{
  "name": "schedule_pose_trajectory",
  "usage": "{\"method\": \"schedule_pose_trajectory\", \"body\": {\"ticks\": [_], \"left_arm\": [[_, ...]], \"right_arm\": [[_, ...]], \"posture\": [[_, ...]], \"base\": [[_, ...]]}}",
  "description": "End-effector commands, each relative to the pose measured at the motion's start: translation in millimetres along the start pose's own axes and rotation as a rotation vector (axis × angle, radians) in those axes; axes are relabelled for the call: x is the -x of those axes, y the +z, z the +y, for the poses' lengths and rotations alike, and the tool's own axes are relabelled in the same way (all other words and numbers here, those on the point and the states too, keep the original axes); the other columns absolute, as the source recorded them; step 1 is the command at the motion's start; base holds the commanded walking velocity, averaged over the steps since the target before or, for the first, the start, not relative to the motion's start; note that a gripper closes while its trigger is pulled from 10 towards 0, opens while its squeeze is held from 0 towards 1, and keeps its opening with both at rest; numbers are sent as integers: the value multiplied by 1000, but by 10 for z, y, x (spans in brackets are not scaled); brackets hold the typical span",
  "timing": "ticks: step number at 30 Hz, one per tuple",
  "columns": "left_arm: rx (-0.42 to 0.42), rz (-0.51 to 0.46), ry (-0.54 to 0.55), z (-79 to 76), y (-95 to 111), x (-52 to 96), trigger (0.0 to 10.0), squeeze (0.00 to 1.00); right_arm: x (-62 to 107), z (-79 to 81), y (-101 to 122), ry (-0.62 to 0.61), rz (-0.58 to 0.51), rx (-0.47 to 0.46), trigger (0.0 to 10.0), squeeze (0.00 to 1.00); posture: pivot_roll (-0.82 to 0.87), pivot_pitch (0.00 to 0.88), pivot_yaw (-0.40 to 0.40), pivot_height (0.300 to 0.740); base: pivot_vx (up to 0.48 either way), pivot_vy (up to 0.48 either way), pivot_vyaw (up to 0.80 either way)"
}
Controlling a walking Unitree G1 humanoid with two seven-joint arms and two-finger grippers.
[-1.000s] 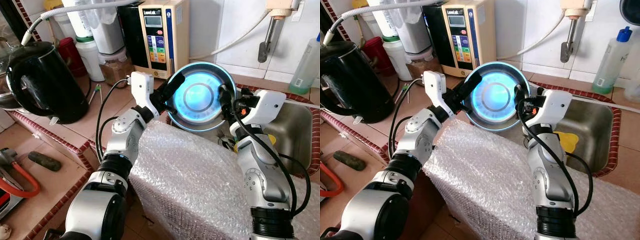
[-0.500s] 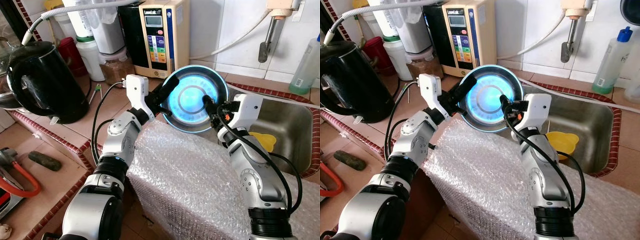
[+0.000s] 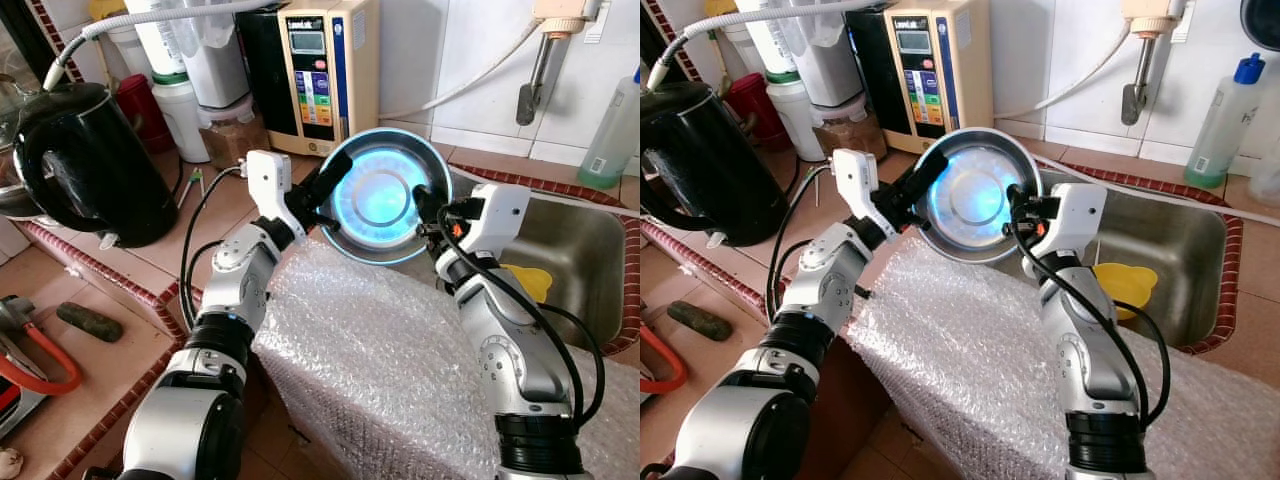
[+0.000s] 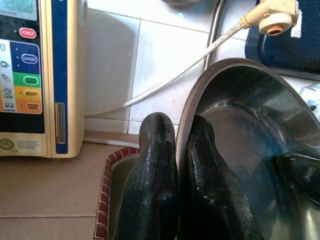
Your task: Kitchen organization
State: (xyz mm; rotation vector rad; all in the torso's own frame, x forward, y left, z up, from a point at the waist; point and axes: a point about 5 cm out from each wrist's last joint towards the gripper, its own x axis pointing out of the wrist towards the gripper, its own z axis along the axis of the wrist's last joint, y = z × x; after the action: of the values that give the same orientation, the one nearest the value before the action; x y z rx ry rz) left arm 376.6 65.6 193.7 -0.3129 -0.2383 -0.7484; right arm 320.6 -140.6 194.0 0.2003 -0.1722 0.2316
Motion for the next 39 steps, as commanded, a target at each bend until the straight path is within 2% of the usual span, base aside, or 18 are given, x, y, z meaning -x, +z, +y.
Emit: {"method": "schedule_pose_trajectory", "body": {"ticks": [1,7,8,9,10,26,31,34,39], "left_arm": [[-39,-20,-77,-114,70,-76,0,0],[-48,17,-74,-115,26,-70,0,0],[-49,30,-71,-110,7,-62,2235,1000],[-43,36,-76,-112,-3,-59,6392,1000],[-24,44,-92,-123,-20,-54,10000,1000],[-44,74,-132,-145,-52,-27,10000,1000],[-40,121,-195,-149,-116,52,10000,1000],[-60,178,-276,-167,-180,128,10000,1000],[-89,224,-292,-130,-246,205,10000,1000]], "right_arm": [[-27,9,-95,-38,61,8,0,0],[-23,5,-109,-43,65,6,0,0],[-23,8,-112,-43,65,6,0,0],[-23,9,-112,-44,65,6,0,0],[-22,9,-111,-45,65,6,0,0],[-19,-30,-99,-69,58,15,0,0],[-18,-101,-83,-106,50,27,0,0],[-13,-146,-77,-126,48,33,0,0],[-12,-193,-70,-147,47,46,0,0]], "posture": [[-32,0,146,740],[-30,0,146,740],[-31,0,147,740],[-31,0,147,740],[-31,0,147,740],[-33,0,149,740],[-32,0,149,740],[-27,0,147,740],[-28,0,146,740]], "base": [[0,0,0],[0,0,0],[0,0,0],[0,0,0],[0,0,0],[0,0,0],[0,0,0],[0,0,0],[0,0,0]]}}
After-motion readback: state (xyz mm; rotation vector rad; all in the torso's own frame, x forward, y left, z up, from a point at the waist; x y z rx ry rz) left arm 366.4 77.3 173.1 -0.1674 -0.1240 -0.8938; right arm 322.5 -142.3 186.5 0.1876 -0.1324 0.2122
